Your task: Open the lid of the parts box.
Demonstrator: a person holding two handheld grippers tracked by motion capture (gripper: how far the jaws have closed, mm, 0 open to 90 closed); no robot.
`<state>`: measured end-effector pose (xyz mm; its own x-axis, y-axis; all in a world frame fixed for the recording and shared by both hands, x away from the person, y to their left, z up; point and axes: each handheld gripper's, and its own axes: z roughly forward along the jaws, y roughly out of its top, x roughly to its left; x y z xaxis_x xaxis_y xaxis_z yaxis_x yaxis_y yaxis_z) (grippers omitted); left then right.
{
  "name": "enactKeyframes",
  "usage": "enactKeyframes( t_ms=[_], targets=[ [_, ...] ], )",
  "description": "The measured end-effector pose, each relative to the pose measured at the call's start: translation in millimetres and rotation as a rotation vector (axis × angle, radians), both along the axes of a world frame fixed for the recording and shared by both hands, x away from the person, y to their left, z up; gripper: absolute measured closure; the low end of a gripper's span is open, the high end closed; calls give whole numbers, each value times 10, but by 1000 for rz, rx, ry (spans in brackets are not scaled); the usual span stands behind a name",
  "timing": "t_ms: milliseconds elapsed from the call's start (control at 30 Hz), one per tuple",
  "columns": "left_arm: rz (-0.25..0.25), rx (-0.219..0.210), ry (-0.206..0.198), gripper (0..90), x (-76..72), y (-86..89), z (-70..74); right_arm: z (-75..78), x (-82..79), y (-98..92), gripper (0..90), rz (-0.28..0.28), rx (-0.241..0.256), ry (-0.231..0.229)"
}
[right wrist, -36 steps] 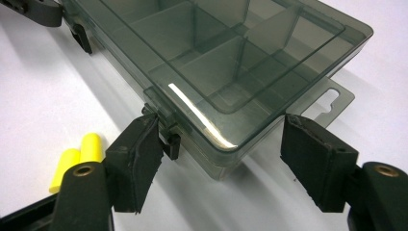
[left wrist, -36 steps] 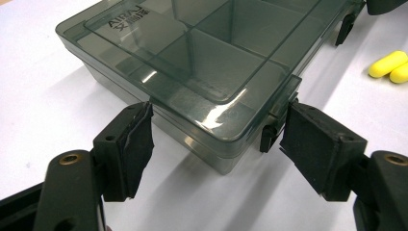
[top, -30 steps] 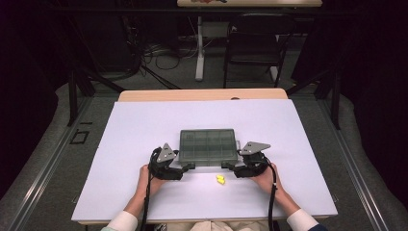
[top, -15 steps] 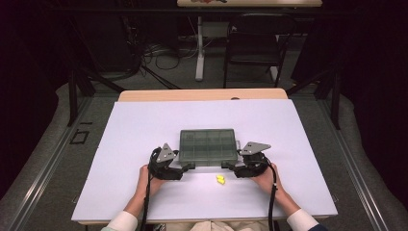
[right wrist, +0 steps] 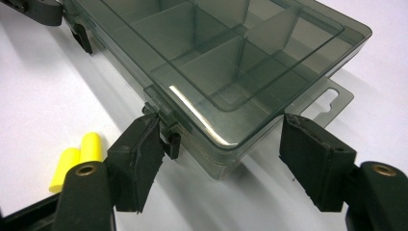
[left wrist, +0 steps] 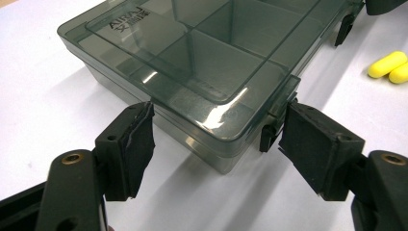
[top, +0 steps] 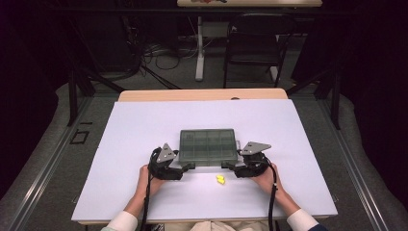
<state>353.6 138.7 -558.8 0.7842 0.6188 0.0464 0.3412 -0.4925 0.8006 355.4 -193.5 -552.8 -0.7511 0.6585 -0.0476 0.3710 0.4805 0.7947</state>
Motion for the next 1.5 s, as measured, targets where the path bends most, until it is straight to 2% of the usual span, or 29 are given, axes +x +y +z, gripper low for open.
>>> enactKeyframes(
  t_ms=[233, 500, 600, 833, 1200, 1333, 1433, 1500],
  targets=[
    [2, -7, 2, 271, -3, 0, 0, 2, -7, -14, 310, -3, 22, 0],
    [2, -7, 1, 269, -4, 0, 0, 10, -11, -16, 312, -2, 22, -4],
    [4, 6, 9, 259, 2, -16, -9, -5, -6, -1, 311, -3, 2, 3],
    [4, 0, -2, 268, -5, -6, 2, 4, -14, -8, 316, -4, 9, -4],
    [6, -20, -4, 272, -13, 5, 10, 28, -26, -34, 325, -5, 47, -10],
    [7, -23, -10, 272, -20, 8, 18, 70, -41, -46, 361, -9, 87, -23],
    [9, -27, -16, 272, -26, 3, 20, 74, -50, -32, 372, -12, 71, -38],
    [8, -26, -17, 275, -27, 5, 22, 65, -38, -43, 366, -12, 71, -31]
  ],
)
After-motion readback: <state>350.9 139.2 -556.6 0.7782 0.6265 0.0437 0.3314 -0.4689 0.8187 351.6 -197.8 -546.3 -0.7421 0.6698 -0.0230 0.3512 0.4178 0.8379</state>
